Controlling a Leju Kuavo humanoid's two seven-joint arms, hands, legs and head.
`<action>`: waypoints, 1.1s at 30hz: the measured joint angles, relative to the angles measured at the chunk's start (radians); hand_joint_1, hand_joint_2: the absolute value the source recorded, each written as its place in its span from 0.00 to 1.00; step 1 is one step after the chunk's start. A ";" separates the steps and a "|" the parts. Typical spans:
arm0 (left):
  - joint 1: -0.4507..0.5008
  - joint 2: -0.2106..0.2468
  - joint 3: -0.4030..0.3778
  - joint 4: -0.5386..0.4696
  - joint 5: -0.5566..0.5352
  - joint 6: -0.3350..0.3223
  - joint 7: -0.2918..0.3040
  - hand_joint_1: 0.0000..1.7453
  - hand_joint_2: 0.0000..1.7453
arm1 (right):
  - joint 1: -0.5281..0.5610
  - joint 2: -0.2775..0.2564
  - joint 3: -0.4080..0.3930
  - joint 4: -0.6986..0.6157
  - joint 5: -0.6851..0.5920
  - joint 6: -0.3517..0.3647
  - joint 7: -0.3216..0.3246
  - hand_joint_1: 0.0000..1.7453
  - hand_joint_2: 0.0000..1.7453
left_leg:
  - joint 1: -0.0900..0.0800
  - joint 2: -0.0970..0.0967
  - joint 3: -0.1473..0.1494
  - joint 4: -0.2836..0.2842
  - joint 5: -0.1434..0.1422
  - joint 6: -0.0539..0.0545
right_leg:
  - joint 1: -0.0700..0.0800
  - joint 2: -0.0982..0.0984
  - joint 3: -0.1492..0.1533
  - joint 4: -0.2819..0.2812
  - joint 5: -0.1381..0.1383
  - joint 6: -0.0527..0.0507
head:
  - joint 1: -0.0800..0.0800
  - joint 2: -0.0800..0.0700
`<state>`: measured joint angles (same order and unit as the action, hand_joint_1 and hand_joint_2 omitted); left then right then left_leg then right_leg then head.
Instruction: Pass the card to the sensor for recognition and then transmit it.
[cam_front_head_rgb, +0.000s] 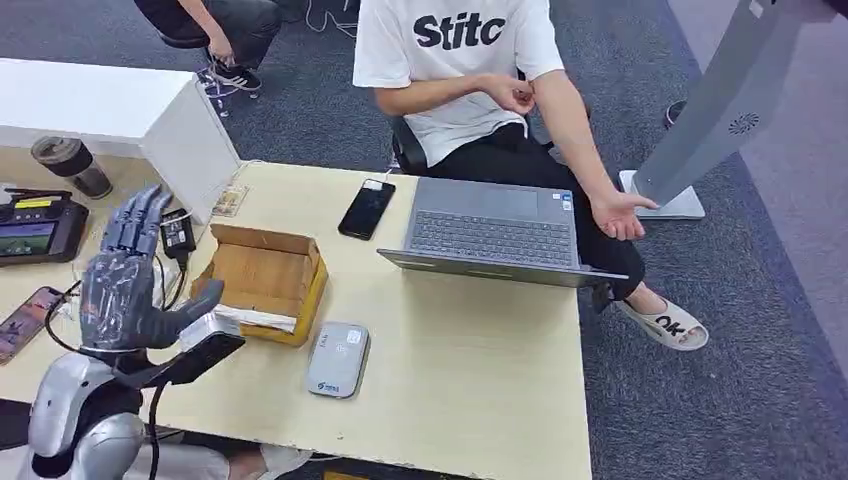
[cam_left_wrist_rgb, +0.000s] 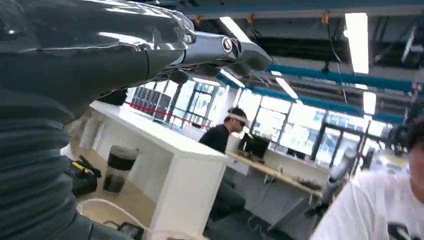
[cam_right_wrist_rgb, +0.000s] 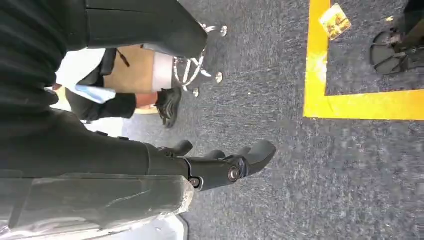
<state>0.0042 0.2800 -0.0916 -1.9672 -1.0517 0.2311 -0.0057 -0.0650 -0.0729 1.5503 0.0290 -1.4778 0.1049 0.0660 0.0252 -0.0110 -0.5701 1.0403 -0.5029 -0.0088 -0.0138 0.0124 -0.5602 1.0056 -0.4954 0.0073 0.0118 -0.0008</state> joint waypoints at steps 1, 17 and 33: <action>-0.021 0.006 -0.025 0.019 0.001 -0.029 0.010 0.00 1.00 | 0.000 -0.001 0.001 0.000 0.000 0.000 -0.005 0.00 1.00 | 0.000 0.000 0.000 0.000 0.000 0.000 | 0.000 0.000 0.000 0.000 0.000 0.000 | 0.000 0.000; -0.223 0.032 -0.220 0.156 0.118 -0.224 0.070 0.00 1.00 | -0.002 -0.018 0.003 0.000 -0.008 0.000 0.014 0.00 1.00 | 0.000 0.000 -0.001 0.000 0.001 0.000 | 0.000 0.000 0.000 0.000 0.001 0.000 | 0.001 0.000; -0.444 0.362 -0.336 0.209 0.487 -0.504 0.155 0.00 1.00 | -0.002 -0.052 0.003 -0.012 0.011 0.000 0.032 0.00 1.00 | 0.000 0.003 -0.001 0.000 0.001 0.000 | 0.000 0.002 -0.001 0.001 0.001 0.000 | 0.000 0.000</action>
<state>-0.4397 0.6417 -0.4273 -1.7582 -0.5645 -0.2732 0.1496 -0.0673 -0.1251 1.5534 0.0172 -1.4664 0.1049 0.0977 0.0255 -0.0082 -0.5715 1.0399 -0.5022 -0.0089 -0.0136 0.0148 -0.5614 1.0063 -0.4947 0.0071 0.0122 -0.0008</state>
